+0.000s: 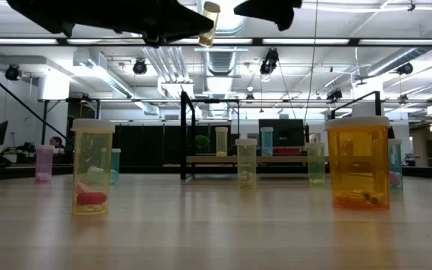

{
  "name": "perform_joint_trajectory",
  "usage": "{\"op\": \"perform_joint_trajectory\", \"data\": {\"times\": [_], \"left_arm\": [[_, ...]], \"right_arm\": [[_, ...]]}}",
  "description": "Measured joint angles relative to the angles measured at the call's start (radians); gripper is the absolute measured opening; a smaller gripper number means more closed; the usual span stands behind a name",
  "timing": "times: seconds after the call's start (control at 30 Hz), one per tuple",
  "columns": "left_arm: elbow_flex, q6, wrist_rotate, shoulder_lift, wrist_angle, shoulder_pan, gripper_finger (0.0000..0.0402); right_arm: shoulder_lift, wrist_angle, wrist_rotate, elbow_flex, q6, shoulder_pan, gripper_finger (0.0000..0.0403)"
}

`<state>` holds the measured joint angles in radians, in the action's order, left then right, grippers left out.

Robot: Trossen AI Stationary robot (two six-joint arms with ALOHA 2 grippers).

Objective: Pick and place medicine bottles onto shelf by color
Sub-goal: Put the yellow pill bottle on the shelf aligned with the other yellow pill bottle

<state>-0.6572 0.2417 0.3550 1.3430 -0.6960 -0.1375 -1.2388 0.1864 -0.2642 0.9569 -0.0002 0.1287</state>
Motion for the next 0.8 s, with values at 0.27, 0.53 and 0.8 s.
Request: {"op": "perform_joint_trajectory", "data": {"times": [0.27,0.53,0.8], "left_arm": [[0.000,0.004,0.000,0.000,-0.002,0.000,0.0075],[0.002,0.004,0.001,0.000,-0.002,0.000,0.0075],[0.005,0.005,0.001,0.000,-0.001,0.000,0.0075]], "right_arm": [[-0.137,-0.190,-0.002,0.192,-0.035,-0.003,0.0235],[-0.217,-0.349,-0.055,0.329,-0.038,-0.003,0.0225],[-0.207,-0.364,-0.055,0.343,-0.036,-0.003,0.0194]]}}
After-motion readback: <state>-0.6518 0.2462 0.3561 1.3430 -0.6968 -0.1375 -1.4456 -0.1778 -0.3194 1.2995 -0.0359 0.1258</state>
